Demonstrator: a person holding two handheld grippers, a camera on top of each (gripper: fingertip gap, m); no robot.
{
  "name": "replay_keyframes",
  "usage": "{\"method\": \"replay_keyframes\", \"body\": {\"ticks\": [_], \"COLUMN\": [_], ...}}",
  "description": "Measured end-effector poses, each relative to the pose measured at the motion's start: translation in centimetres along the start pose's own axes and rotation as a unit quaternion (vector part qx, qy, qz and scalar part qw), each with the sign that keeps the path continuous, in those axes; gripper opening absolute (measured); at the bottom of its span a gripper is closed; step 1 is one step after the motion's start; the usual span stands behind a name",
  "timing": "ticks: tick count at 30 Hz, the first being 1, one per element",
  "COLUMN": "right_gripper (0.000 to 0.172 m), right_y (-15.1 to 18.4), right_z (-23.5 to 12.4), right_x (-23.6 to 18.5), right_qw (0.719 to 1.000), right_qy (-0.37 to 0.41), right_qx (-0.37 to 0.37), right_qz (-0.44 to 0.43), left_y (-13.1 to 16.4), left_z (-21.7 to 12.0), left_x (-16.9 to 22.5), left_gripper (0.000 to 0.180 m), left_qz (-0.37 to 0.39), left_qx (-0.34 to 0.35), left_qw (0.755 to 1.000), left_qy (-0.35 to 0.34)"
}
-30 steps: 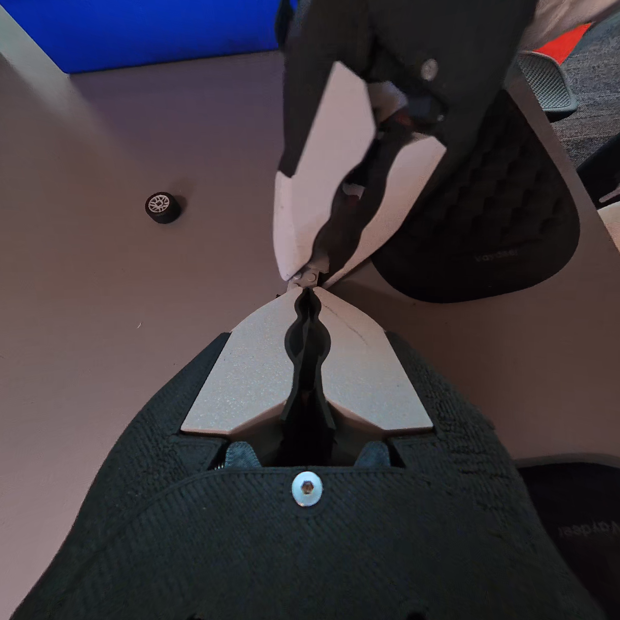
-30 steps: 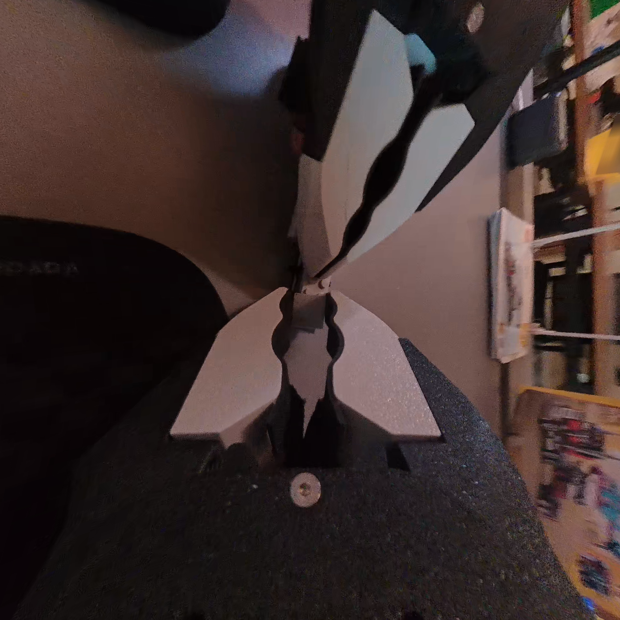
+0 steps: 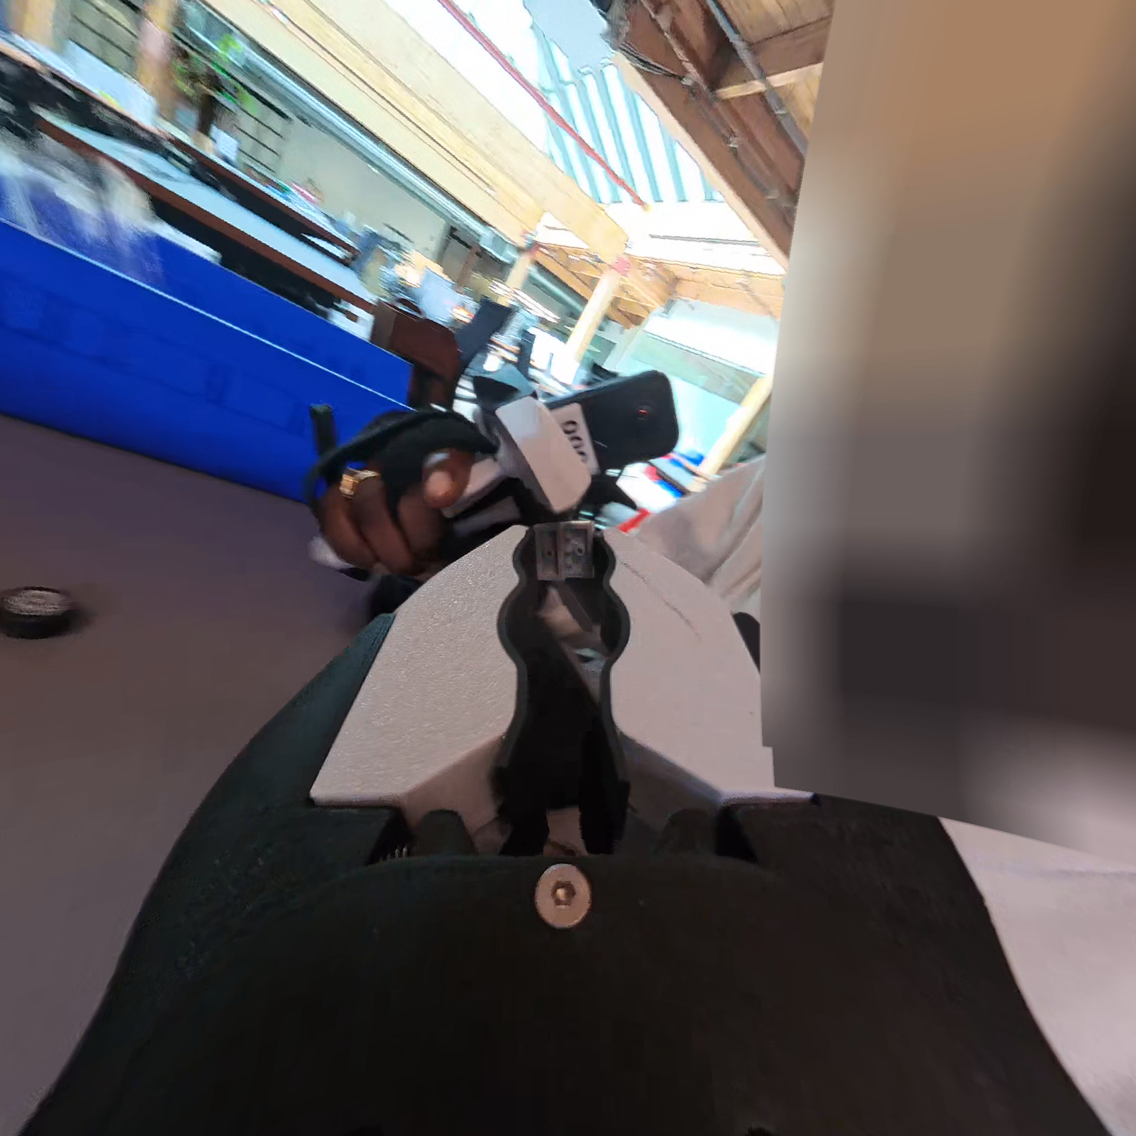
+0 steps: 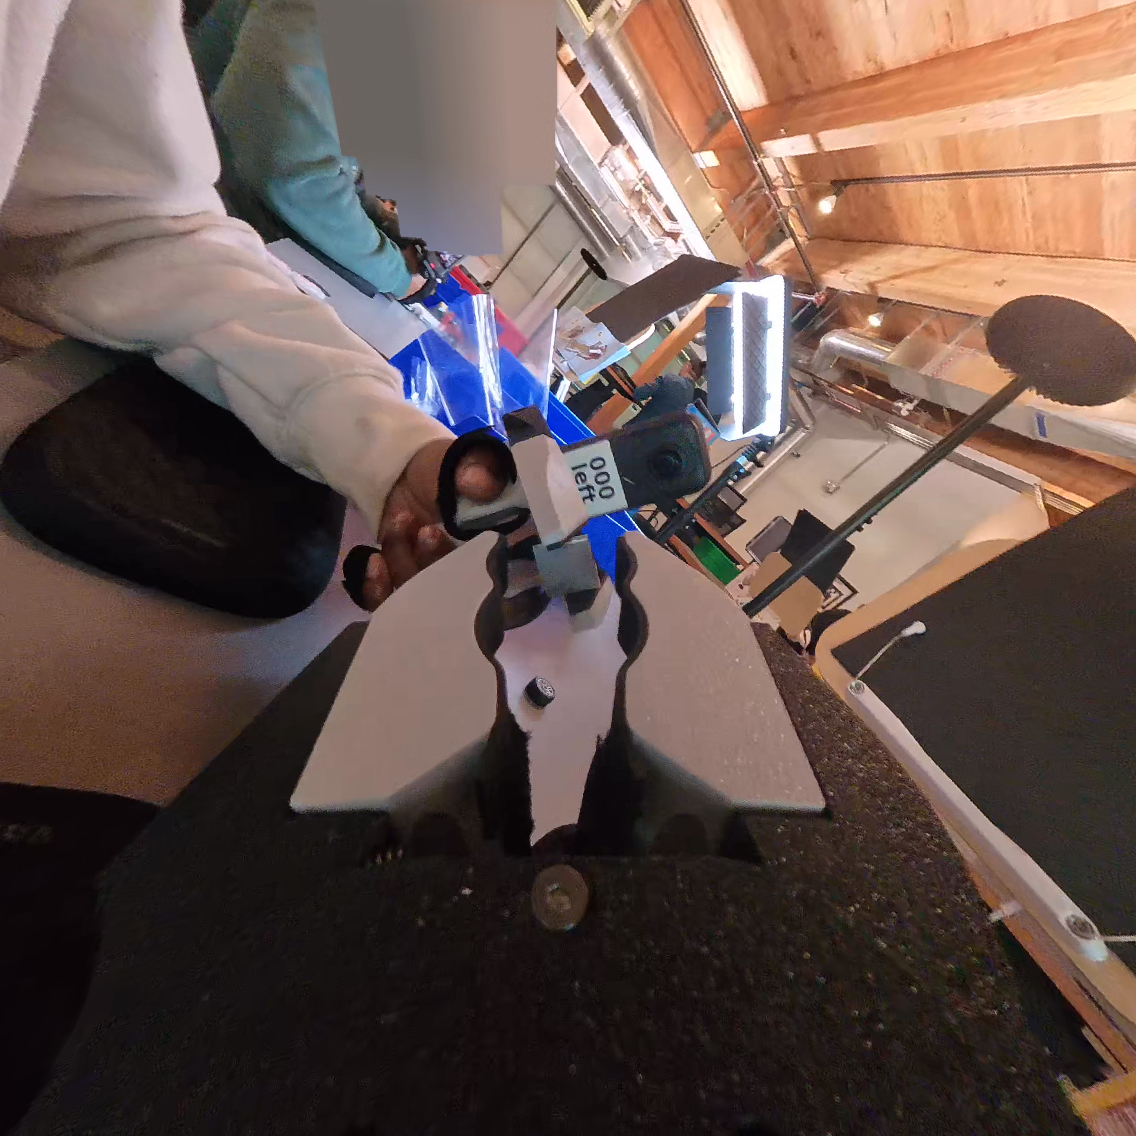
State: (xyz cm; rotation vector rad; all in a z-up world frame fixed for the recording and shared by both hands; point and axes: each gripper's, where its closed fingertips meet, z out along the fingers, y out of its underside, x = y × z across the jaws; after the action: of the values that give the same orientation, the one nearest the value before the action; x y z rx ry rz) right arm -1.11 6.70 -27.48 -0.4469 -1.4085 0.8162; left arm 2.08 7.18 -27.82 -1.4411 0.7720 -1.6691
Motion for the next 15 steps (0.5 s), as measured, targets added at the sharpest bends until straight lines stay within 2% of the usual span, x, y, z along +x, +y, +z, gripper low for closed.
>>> {"method": "replay_keyframes", "body": {"ticks": [1, 4, 5, 8, 12, 15], "right_gripper": [0.038, 0.037, 0.036, 0.036, 0.017, 0.017], "right_y": [0.3, 1.4, 2.0, 2.7, 3.0, 2.9], "right_z": [-0.2, -0.9, -0.9, -0.4, -0.6, -0.5], "right_x": [0.5, 0.8, 0.7, 0.0, 0.2, 0.3], "right_qw": [1.0, 0.999, 0.998, 0.995, 0.988, 0.99], "right_qy": [0.013, 0.024, 0.022, 0.012, 0.024, 0.023], "right_qx": [-0.006, -0.036, -0.055, -0.083, -0.108, -0.107], "right_qz": [0.004, -0.016, -0.031, -0.062, -0.106, -0.091], "left_y": [-0.4, -0.4, -0.4, -0.1, 0.5, 0.5], "left_z": [-0.4, -1.9, -2.1, -1.6, -1.2, -1.1], "left_x": [-0.7, -3.6, -3.8, -3.3, -3.2, -3.1], "left_gripper": [0.018, 0.018, 0.017, 0.018, 0.018, 0.018], "left_qz": [0.027, 0.134, 0.158, 0.132, 0.103, 0.097], "left_qx": [0.004, -0.037, -0.044, -0.045, -0.05, -0.047], "left_qw": [0.999, 0.977, 0.97, 0.978, 0.984, 0.986], "left_qy": [-0.033, -0.162, -0.178, -0.155, -0.134, -0.13]}}
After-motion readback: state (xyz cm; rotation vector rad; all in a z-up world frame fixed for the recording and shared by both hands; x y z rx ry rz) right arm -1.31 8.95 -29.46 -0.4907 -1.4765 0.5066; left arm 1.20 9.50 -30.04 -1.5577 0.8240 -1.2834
